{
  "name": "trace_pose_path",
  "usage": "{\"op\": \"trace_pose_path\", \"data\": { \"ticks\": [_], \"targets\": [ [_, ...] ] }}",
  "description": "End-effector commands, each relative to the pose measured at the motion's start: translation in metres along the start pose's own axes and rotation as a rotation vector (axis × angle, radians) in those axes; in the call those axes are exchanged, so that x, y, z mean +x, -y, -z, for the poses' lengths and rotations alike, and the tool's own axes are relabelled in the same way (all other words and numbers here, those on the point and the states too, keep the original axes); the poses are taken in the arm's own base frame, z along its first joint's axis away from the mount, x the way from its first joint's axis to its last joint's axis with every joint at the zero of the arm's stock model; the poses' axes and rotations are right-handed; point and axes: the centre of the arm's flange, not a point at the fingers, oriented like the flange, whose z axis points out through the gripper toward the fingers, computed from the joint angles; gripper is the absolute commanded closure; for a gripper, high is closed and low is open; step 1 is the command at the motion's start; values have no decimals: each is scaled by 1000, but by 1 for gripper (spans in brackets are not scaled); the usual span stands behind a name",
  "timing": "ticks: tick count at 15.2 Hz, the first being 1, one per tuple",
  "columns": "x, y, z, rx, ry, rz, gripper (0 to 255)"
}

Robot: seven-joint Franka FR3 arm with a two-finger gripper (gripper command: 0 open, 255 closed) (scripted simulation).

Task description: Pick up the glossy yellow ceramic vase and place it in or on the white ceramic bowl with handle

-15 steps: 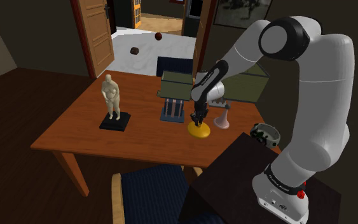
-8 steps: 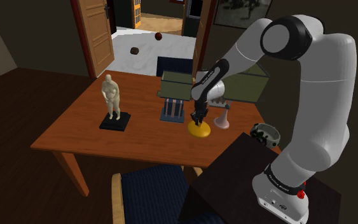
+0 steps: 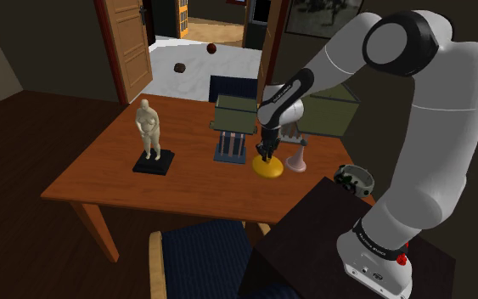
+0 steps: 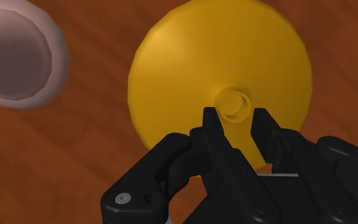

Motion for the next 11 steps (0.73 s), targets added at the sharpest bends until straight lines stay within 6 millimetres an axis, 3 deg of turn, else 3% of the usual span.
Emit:
{"op": "trace_pose_path", "data": {
  "ticks": [1,11],
  "targets": [
    [-2,-1,11,0,0,0,255],
    [-10,-1,63,0,0,0,255]
  ]
}}
